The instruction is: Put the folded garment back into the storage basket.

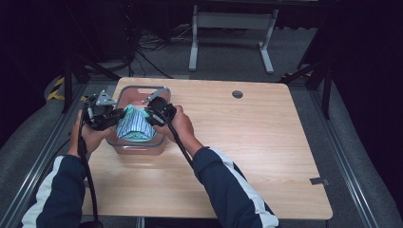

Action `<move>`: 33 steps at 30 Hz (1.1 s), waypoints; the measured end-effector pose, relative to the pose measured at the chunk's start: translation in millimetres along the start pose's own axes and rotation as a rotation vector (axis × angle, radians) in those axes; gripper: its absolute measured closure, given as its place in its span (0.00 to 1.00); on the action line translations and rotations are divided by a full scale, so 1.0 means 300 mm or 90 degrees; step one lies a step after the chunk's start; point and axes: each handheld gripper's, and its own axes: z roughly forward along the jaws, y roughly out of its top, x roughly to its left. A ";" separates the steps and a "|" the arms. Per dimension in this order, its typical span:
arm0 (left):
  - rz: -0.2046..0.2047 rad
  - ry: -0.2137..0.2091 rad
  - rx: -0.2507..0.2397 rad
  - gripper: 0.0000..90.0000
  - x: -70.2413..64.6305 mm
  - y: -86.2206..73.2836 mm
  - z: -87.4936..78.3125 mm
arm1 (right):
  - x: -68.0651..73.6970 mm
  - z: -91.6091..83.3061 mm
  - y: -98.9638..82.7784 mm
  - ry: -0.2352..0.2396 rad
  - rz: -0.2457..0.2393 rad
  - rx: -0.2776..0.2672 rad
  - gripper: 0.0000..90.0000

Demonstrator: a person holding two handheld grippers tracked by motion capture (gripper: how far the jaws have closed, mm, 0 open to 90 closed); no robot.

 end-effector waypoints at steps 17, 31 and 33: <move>-0.001 0.004 0.022 0.91 -0.014 -0.019 0.069 | -0.021 0.064 -0.034 -0.006 0.013 0.025 0.88; -0.007 0.014 0.013 0.77 -0.020 -0.023 0.062 | -0.022 0.064 -0.060 -0.011 0.011 0.032 0.82; -0.008 0.013 0.008 0.74 -0.024 -0.021 0.056 | -0.020 0.061 -0.061 -0.012 0.010 0.030 0.81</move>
